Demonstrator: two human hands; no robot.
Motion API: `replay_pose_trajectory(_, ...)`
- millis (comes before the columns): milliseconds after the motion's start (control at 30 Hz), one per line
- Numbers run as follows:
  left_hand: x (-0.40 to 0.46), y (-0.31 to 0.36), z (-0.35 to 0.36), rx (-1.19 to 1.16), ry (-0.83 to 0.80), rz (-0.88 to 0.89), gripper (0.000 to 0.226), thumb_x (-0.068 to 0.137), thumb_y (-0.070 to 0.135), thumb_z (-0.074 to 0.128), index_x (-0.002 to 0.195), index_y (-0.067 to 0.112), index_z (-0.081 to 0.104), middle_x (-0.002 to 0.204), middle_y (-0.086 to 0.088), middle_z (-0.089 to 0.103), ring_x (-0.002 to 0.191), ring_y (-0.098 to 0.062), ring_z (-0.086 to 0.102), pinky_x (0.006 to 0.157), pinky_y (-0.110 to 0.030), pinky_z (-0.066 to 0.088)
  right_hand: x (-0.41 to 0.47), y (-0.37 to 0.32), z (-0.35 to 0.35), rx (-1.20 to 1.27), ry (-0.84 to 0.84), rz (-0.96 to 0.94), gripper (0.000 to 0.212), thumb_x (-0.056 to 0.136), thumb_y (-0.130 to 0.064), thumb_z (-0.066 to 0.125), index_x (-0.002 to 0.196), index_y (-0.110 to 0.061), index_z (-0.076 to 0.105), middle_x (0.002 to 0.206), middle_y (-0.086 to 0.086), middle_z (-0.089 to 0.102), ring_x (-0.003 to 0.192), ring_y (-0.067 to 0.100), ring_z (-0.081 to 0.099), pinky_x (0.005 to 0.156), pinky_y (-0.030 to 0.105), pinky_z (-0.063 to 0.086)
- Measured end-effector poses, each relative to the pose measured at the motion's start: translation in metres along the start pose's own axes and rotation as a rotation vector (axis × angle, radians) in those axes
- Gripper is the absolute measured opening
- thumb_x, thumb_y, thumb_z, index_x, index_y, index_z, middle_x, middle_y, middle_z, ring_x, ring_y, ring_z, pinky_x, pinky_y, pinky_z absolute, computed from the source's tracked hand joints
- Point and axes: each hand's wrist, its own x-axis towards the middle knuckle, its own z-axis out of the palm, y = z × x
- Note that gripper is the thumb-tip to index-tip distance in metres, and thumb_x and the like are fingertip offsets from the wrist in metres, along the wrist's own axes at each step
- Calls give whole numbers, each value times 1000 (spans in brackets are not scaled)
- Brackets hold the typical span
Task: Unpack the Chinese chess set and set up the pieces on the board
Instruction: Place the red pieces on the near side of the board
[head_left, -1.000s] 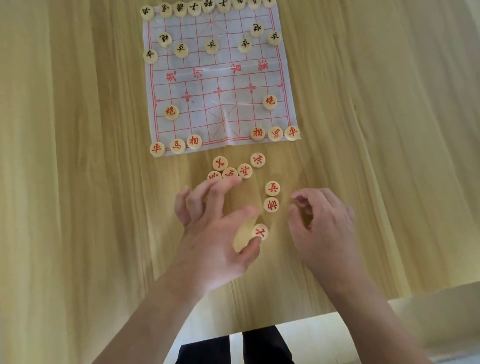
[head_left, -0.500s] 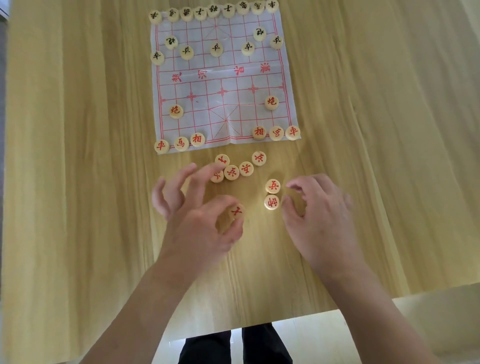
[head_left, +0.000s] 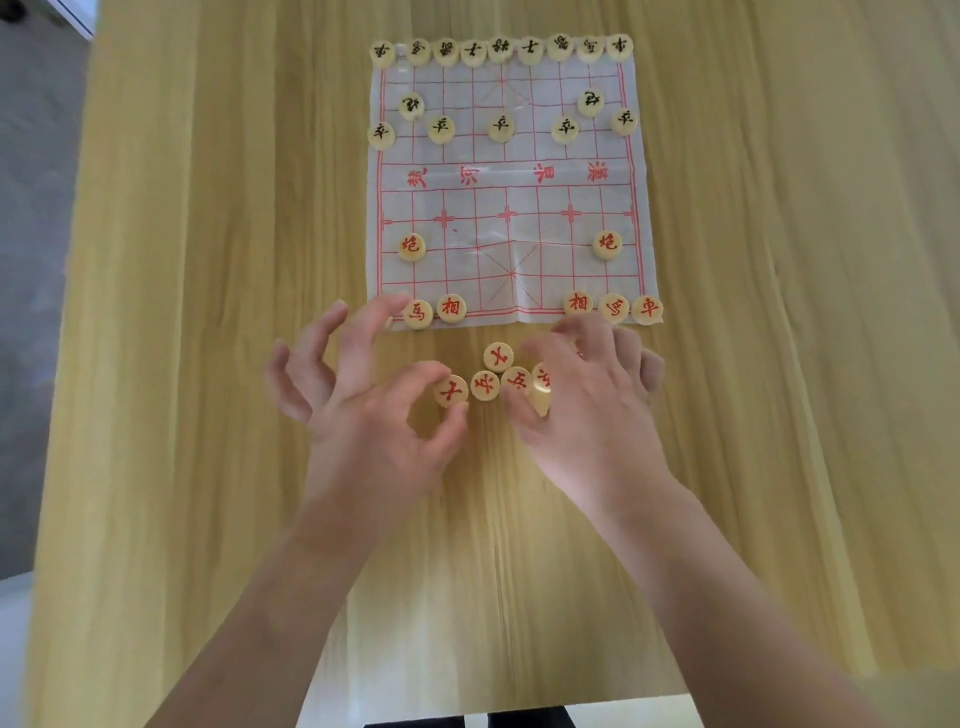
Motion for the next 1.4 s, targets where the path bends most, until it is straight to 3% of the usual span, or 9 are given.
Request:
replay_pose_trajectory(333,18,-13,5,8,20,30,18,73,43,80,83,28,78,146,6,45,141,-31,22,105,-68,19,27,-24,7,-149,-37,148,46,84,-63,48,101,-22,63,111,-2,45,107,25,36,90,37,17)
replay_pose_trajectory(500,30,-19,6,4,42,7,18,72,44,79,80,28,75,146,11,39,141,-29,20,111,-63,11,28,-29,6,-164,-29,158,33,84,-49,51,95,-21,63,106,-2,45,102,24,39,85,35,16)
replay_pose_trajectory(733,55,-7,19,-15,79,41,14,74,44,77,77,31,74,145,6,42,140,-32,22,107,-67,16,40,-13,-11,-55,67,173,23,81,-41,57,98,-26,65,105,-6,50,101,20,43,86,33,18)
replay_pose_trajectory(967,66,1,43,47,50,66,22,77,54,70,77,32,69,147,6,35,142,-29,22,113,-63,6,58,12,-15,-90,32,91,20,78,-35,63,97,-29,66,115,-5,48,104,20,37,87,33,19)
replay_pose_trajectory(1400,71,-8,51,86,1,105,34,72,64,69,82,31,69,146,2,33,140,-31,22,112,-63,8,60,7,-6,-128,8,56,26,79,-25,65,105,-29,64,120,-5,48,110,23,42,87,33,17)
